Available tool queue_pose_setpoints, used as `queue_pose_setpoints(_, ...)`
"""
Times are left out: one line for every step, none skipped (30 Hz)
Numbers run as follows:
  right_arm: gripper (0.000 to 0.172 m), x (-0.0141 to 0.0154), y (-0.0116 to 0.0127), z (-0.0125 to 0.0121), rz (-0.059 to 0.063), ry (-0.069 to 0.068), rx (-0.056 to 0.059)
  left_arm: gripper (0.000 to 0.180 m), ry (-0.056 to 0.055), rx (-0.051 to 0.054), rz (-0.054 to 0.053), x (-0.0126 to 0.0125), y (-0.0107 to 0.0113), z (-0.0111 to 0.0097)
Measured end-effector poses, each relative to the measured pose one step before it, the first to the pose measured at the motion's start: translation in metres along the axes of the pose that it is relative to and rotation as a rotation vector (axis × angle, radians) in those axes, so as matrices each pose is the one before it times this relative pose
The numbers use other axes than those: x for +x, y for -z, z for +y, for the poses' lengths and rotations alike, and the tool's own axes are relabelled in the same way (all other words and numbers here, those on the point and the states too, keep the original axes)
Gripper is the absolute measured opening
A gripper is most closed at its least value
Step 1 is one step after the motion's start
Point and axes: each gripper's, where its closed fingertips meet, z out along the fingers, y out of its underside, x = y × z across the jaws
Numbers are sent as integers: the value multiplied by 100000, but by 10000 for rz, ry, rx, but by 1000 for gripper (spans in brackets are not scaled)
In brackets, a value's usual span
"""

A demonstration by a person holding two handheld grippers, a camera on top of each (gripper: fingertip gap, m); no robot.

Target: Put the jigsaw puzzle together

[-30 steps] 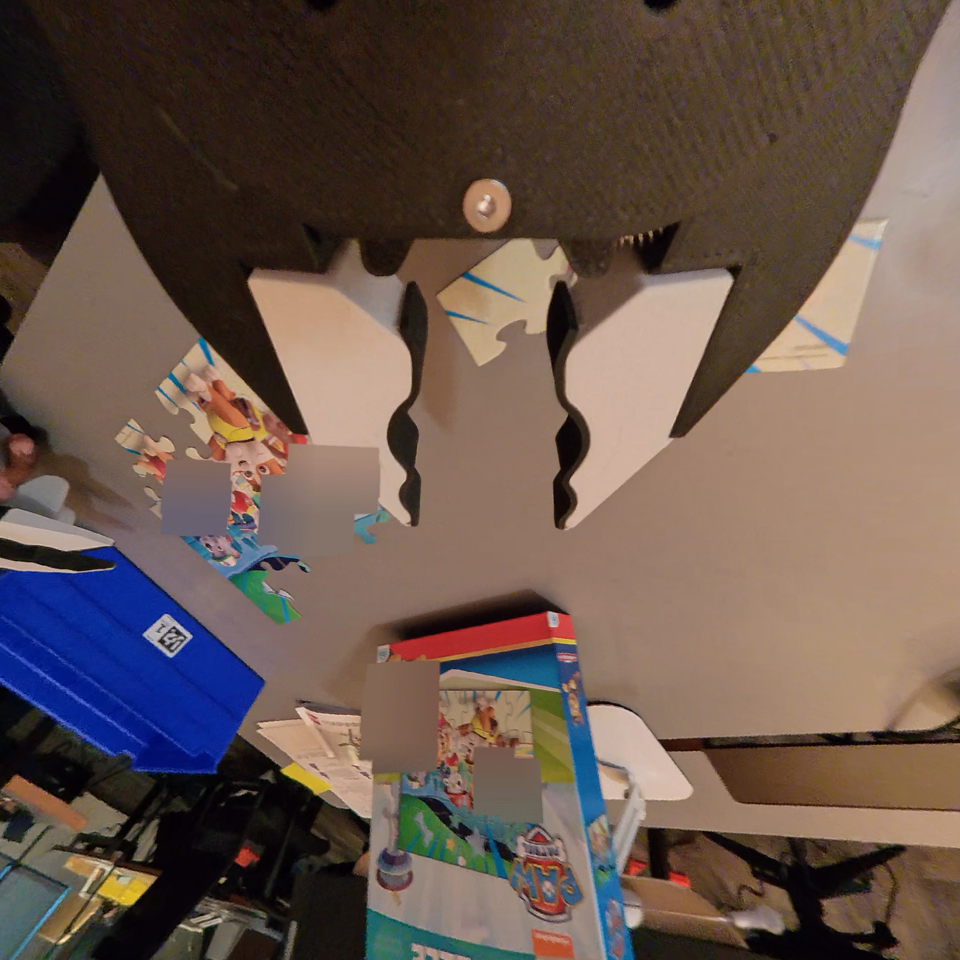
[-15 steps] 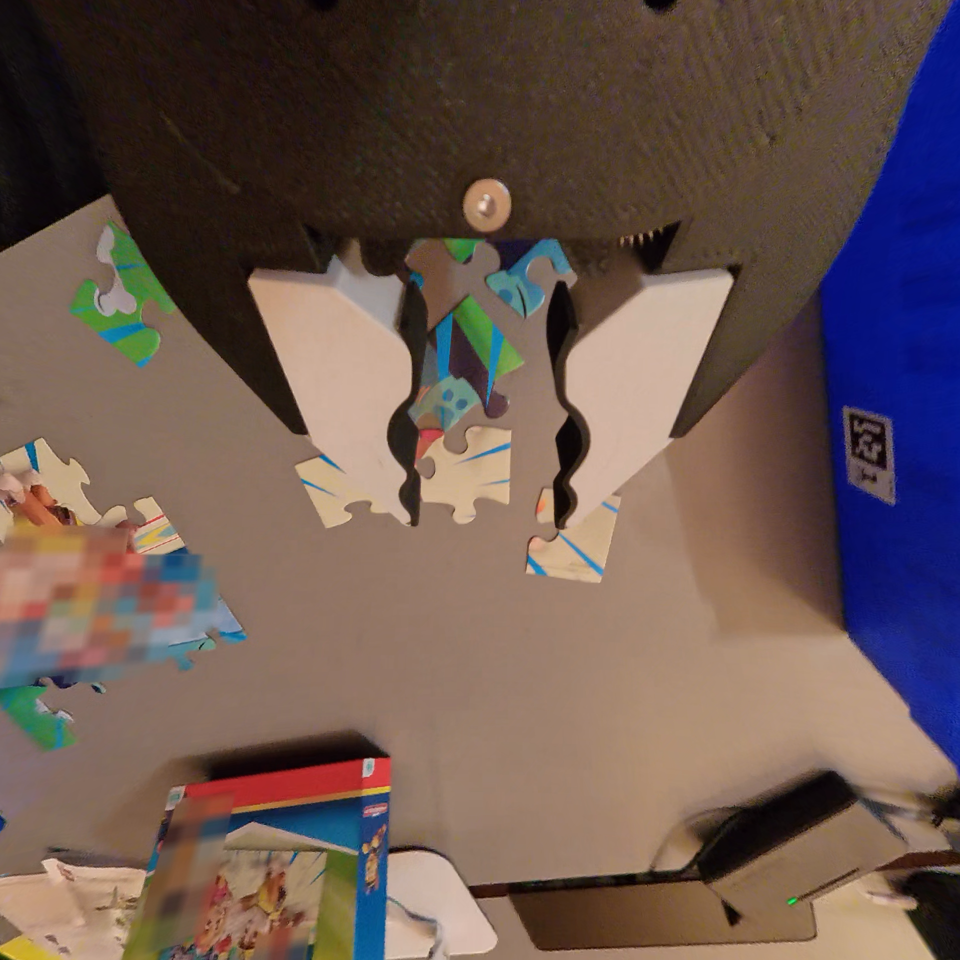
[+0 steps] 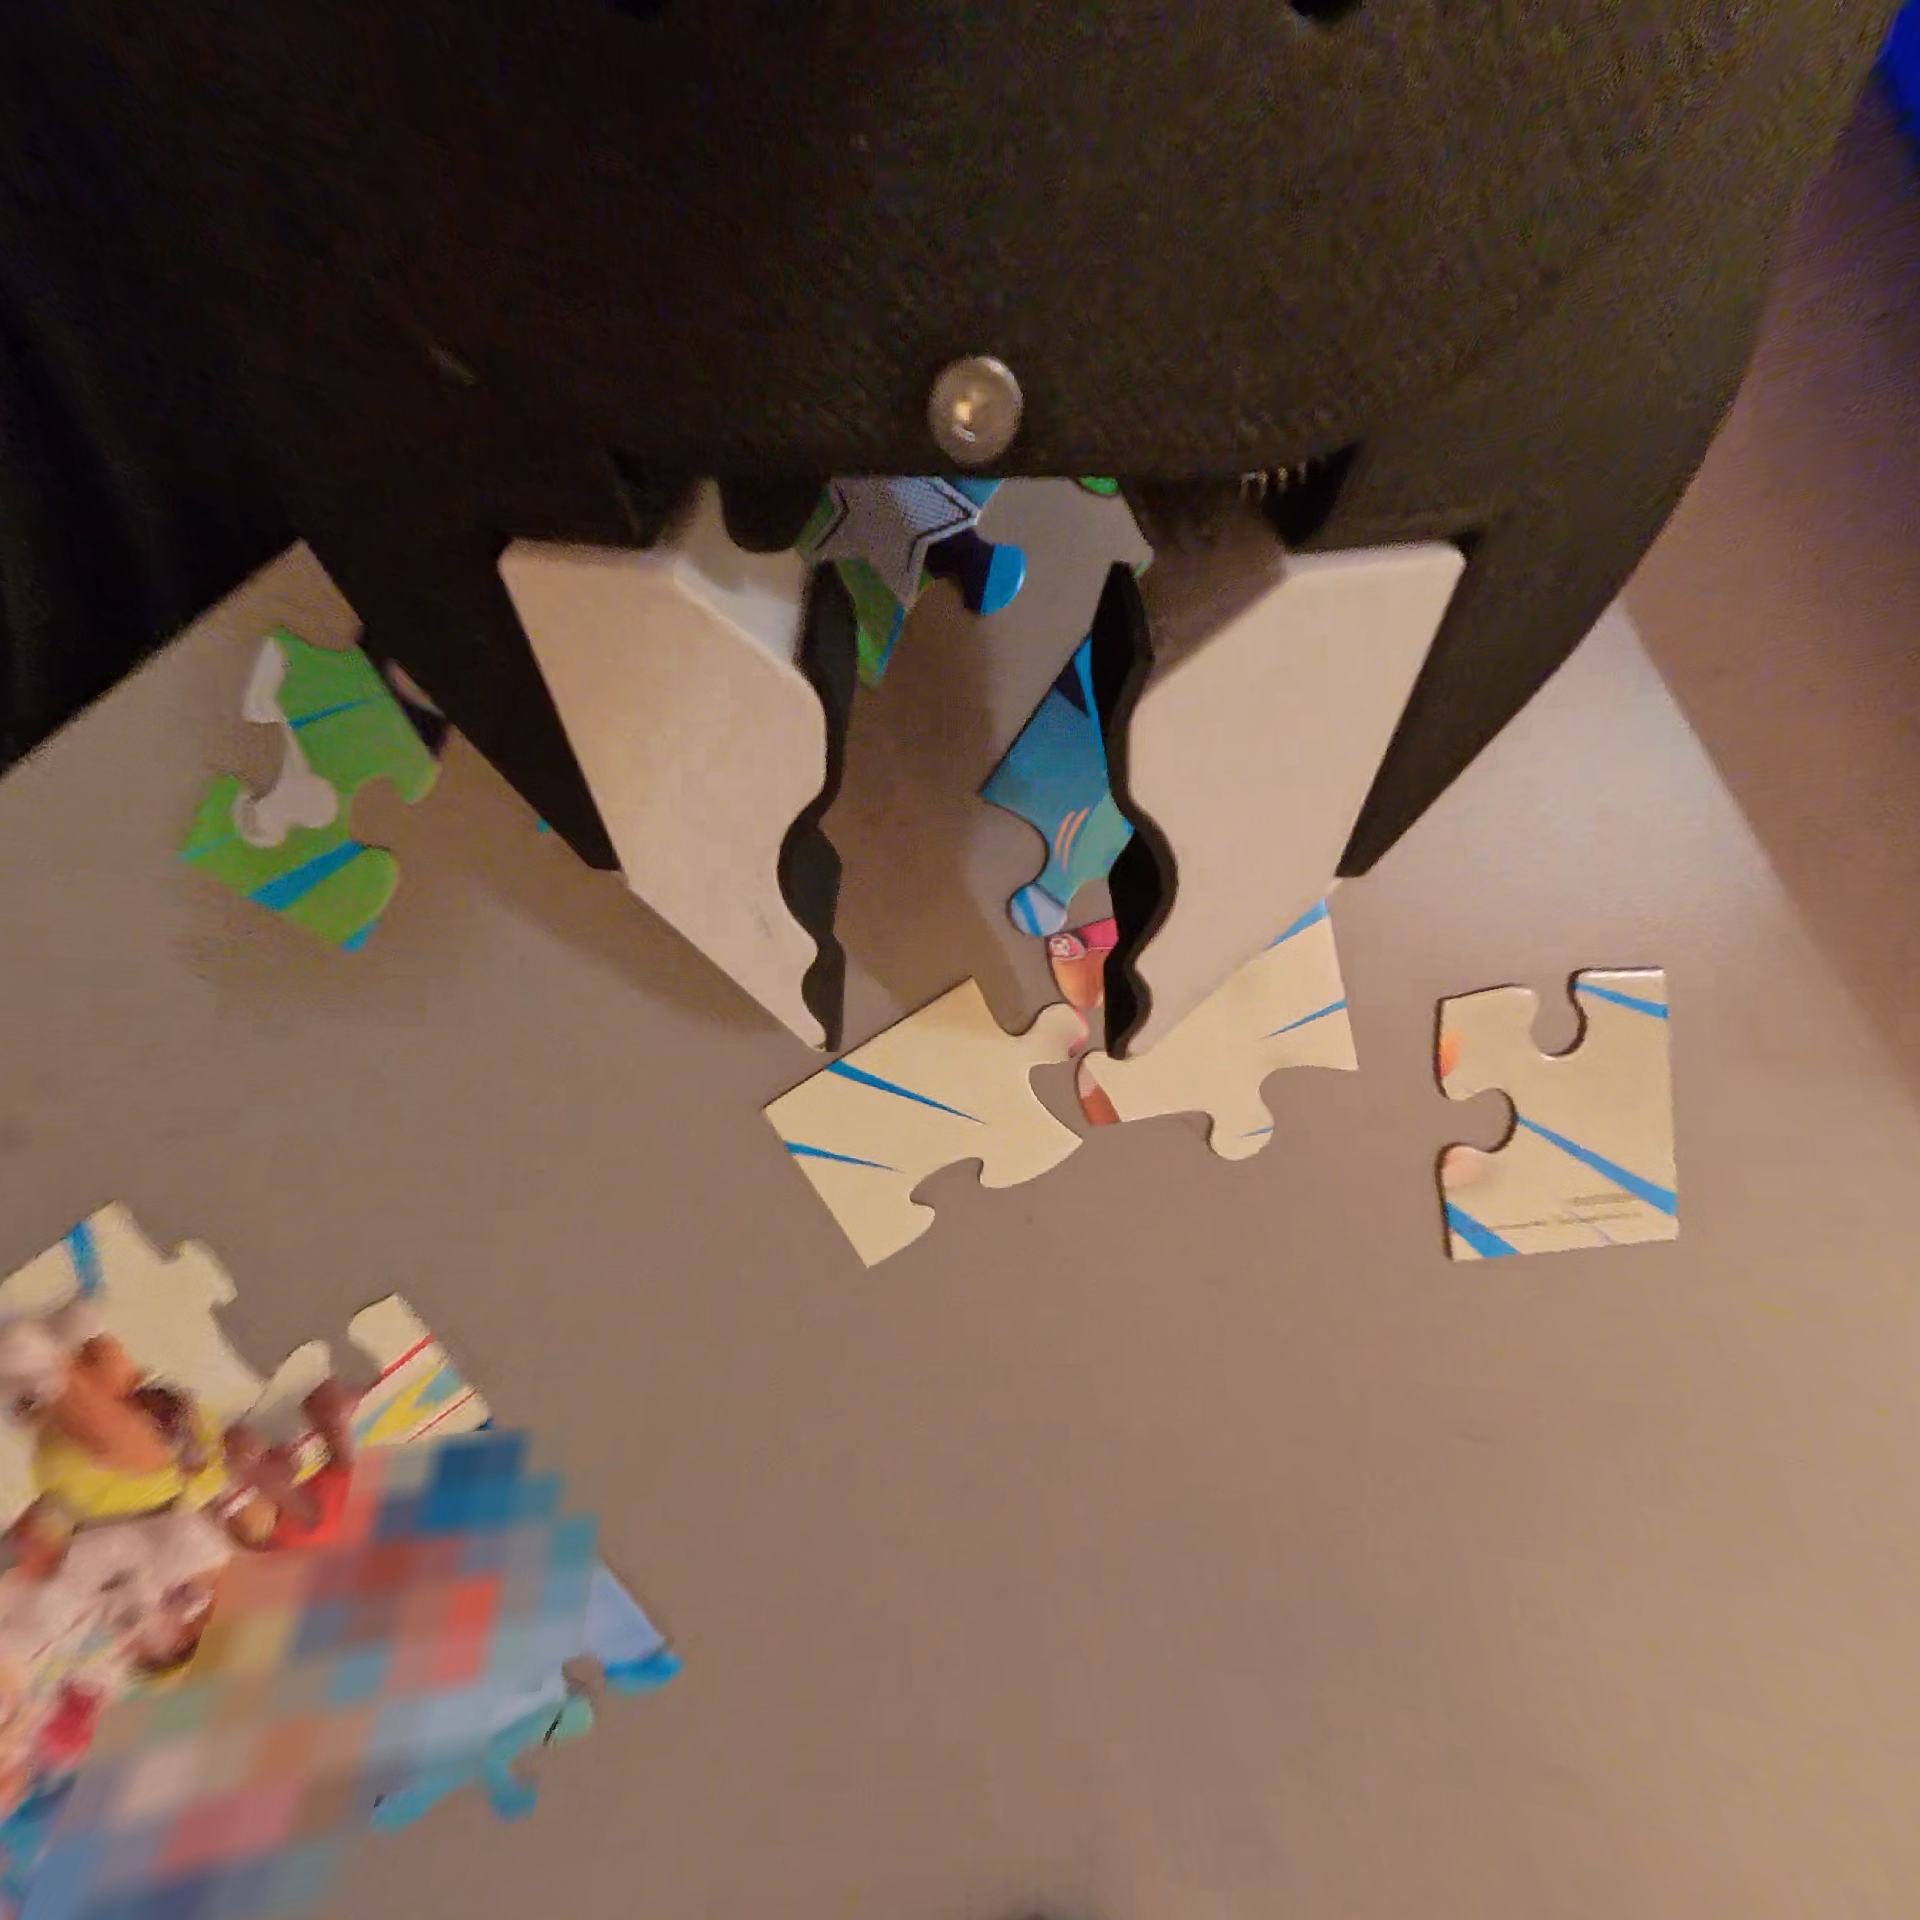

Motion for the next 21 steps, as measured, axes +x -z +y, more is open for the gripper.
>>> queue_pose_setpoints(35, -141, -10, 87, -47, -56, -2, 51, -310, -240, -484, -388, -306, 252)
queue_pose_setpoints(35, -109, -25, 165, -25, -27, -34, 53, -170, -143, -461, -565, -163, 144)
queue_pose_setpoints(35, -79, -28, 200, -6, 1, -44, 53, -5, -33, -236, -433, -44, 28)
queue_pose_setpoints(35, -45, -22, 173, -1, 15, -40, 53, 163, 59, -29, -320, 32, -61)
queue_pose_setpoints(35, -30, -20, 153, -1, 11, -33, 54, 273, 113, 25, -391, 107, -110)
queue_pose_setpoints(35, -9, -10, 101, -10, -6, -18, 54, 314, 143, -30, -559, 149, -103)
queue_pose_setpoints(34, -5, -9, 37, -21, -28, 6, 53, 312, 125, -39, -627, 130, -62)
queue_pose_setpoints(34, -5, -13, -19, -32, -44, 31, 53, 325, 66, -55, -671, 105, 43)
queue_pose_setpoints(34, -21, -8, -54, -38, -50, 45, 53, 320, 9, -74, -683, 32, 139)
queue_pose_setpoints(34, -34, -18, -65, -37, -43, 44, 53, 284, -35, -54, -604, -30, 200)
queue_pose_setpoints(34, -26, -33, -37, -29, -29, 28, 53, 211, -46, -20, -463, -65, 205)
queue_pose_setpoints(34, -32, -32, -12, -15, -12, 3, 53, 143, -49, -30, -373, -52, 194)
queue_pose_setpoints(35, -13, -35, 25, -1, 9, -18, 53, 90, -49, -70, -346, -41, 168)
queue_pose_setpoints(35, -12, -17, 32, 16, 27, -24, 52, 47, -22, -94, -308, -11, 105)
queue_pose_setpoints(34, -8, -12, 32, 22, 37, -22, 52, 27, 2, -67, -224, 1, 49)
queue_pose_setpoints(34, 4, -7, 14, 21, 32, -17, 51, 31, -8, -50, -179, 16, 44)
queue_pose_setpoints(34, -7, -17, -10, 12, 19, -9, 51, 33, -6, -32, -142, 4, 14)
queue_pose_setpoints(34, -6, -8, -25, 1, 4, 2, 51, 28, 6, 3, -78, -3, -15)
queue_pose_setpoints(34, -22, -24, -26, -8, -6, 8, 50, 20, -2, 11, -60, 5, -1)
queue_pose_setpoints(34, -18, -18, -34, -11, -7, 7, 50, 15, -2, -13, -111, 2, -6)
queue_pose_setpoints(34, -13, -29, -20, -5, -2, 2, 49, 12, 7, -23, -113, 14, -26)
